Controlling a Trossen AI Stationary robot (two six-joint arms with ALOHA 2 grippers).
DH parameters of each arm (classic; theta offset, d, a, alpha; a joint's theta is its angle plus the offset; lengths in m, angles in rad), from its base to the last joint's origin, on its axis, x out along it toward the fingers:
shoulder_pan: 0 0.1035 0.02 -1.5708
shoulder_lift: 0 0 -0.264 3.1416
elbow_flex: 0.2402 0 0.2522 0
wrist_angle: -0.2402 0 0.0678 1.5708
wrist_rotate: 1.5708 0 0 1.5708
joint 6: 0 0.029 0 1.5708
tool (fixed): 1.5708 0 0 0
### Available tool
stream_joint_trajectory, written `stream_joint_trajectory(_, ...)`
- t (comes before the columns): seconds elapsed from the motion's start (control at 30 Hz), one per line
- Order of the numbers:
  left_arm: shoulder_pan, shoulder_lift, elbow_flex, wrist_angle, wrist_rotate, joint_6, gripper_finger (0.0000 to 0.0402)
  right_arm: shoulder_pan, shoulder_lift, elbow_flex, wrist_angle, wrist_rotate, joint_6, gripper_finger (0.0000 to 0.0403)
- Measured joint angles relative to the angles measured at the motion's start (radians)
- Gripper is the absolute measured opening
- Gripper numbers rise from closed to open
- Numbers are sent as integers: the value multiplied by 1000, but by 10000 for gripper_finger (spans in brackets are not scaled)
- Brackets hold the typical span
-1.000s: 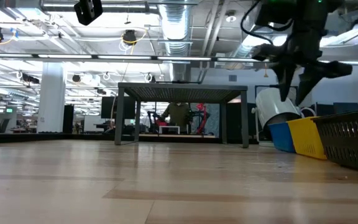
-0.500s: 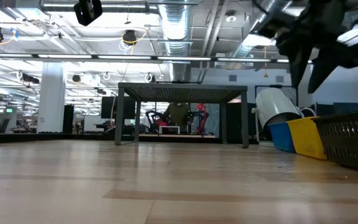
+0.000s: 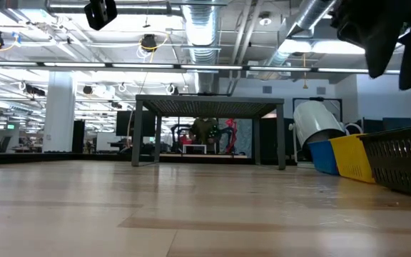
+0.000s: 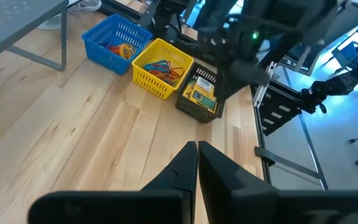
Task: Pick & Place Office Desk Supplies
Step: Put the black basket on the shelf
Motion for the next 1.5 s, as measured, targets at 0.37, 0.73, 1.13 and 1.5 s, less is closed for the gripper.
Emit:
stream_joint_trajectory(0.37, 0, 0, 0, 0, 65, 0, 8, -24, 199, 163, -132, -52, -10, 123)
stream_joint_trajectory(0.73, 0, 0, 0, -3, 160, 2, 8, -24, 220, 178, -165, -53, 67, 123)
stream_joint_trajectory(1.13, 0, 0, 0, -5, 177, 3, 8, -24, 221, 178, -208, -75, 71, 123)
stream_joint_trajectory(1.5, 0, 0, 0, -7, 176, 3, 8, -31, 222, 148, -180, -78, 80, 123)
